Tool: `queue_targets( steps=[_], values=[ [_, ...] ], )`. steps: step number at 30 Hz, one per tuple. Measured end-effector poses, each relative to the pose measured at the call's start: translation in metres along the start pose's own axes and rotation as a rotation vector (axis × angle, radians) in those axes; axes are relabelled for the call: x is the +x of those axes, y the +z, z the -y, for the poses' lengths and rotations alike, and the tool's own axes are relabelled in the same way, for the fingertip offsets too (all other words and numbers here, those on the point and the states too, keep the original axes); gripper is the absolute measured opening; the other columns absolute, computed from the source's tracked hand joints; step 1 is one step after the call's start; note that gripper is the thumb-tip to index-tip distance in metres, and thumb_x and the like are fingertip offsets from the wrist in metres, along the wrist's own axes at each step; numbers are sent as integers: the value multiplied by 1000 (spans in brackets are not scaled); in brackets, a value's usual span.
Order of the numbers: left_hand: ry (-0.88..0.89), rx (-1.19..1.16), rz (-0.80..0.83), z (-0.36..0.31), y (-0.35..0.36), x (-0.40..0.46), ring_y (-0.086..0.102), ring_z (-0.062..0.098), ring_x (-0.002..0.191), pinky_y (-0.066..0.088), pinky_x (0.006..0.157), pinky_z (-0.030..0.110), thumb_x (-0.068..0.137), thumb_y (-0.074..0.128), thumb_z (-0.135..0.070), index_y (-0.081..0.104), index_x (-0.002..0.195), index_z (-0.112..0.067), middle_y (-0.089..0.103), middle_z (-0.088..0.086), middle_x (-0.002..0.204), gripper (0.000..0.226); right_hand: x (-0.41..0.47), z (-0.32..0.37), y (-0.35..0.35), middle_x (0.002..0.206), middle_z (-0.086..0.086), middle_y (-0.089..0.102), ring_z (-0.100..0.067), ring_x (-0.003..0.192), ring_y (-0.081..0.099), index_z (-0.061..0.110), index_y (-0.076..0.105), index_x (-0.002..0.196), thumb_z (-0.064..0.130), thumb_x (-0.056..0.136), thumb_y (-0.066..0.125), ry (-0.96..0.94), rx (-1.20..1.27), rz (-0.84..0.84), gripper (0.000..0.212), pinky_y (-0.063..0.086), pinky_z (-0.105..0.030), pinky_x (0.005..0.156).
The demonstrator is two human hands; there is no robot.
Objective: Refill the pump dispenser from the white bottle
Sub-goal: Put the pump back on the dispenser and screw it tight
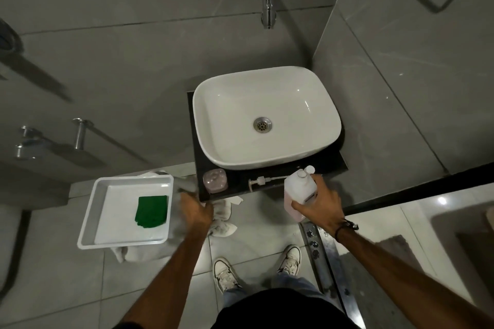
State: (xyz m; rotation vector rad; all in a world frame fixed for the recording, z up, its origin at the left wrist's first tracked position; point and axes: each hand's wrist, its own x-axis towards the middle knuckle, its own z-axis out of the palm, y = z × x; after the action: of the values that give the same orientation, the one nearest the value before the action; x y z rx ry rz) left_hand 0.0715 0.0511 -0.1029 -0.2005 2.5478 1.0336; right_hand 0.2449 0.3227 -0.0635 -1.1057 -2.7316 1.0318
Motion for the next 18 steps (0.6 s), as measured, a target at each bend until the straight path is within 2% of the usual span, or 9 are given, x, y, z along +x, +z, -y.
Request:
queue_targets(
  steps=[2, 4, 6, 9, 10, 12, 14, 16, 18],
  values=[
    [-58, 150, 125, 4, 13, -16, 61, 44, 113, 48, 95, 46, 88, 70, -12, 55, 121, 6, 63, 28, 120, 41, 2, -14, -9, 111, -1, 64, -30, 99, 62, 35, 42, 128, 54, 55, 82, 6, 27, 3, 85, 58, -48, 81],
    [-23, 356, 286, -2, 28, -32, 64, 37, 113, 50, 93, 39, 94, 64, -25, 62, 120, -2, 69, 21, 120, 35, 5, -29, -19, 112, 1, 64, -29, 98, 63, 35, 43, 127, 54, 55, 83, 16, 43, 13, 84, 59, -47, 82],
    [117, 484, 377, -21, 48, -46, 68, 33, 109, 52, 91, 36, 97, 60, -32, 68, 115, -6, 73, 17, 114, 32, 8, -45, -28, 115, 0, 64, -29, 102, 62, 34, 43, 127, 52, 56, 86, 43, 58, 22, 85, 58, -47, 84],
    [397, 393, 432, -67, 84, -65, 70, 26, 85, 55, 76, 34, 98, 58, -36, 68, 95, -11, 74, 9, 89, 27, 11, -68, -39, 117, -1, 62, -31, 106, 59, 36, 43, 128, 51, 56, 87, 82, 69, -2, 86, 56, -48, 86],
    [521, 361, 434, -84, 98, -70, 68, 24, 82, 53, 73, 33, 98, 59, -33, 66, 95, -13, 71, 6, 88, 22, 12, -75, -43, 117, -1, 62, -31, 106, 59, 36, 43, 127, 51, 56, 88, 88, 77, -5, 86, 56, -47, 86],
    [740, 335, 430, -117, 129, -75, 64, 26, 95, 54, 79, 37, 97, 59, -23, 64, 112, -12, 66, 7, 107, 19, 14, -90, -50, 118, -1, 62, -29, 108, 60, 35, 43, 129, 49, 57, 89, 97, 87, 2, 86, 57, -48, 87],
    [879, 410, 412, -146, 163, -74, 57, 31, 117, 53, 92, 43, 98, 55, -16, 53, 138, -12, 56, 13, 134, 40, 15, -104, -56, 120, -1, 63, -27, 108, 62, 31, 45, 132, 50, 59, 90, 86, 72, 4, 87, 58, -46, 88],
    [956, 598, 362, -170, 193, -68, 46, 35, 132, 47, 104, 45, 98, 50, -11, 39, 151, -14, 42, 15, 151, 54, 15, -115, -59, 118, 0, 64, -26, 105, 64, 31, 45, 133, 53, 60, 88, 60, 49, 11, 87, 58, -44, 87],
    [978, 808, 338, -183, 214, -62, 41, 36, 137, 42, 110, 43, 99, 44, -8, 33, 154, -18, 33, 16, 157, 57, 15, -124, -61, 111, 5, 65, -22, 99, 66, 36, 44, 129, 58, 59, 86, 42, 40, 11, 84, 59, -41, 83]
  ],
)
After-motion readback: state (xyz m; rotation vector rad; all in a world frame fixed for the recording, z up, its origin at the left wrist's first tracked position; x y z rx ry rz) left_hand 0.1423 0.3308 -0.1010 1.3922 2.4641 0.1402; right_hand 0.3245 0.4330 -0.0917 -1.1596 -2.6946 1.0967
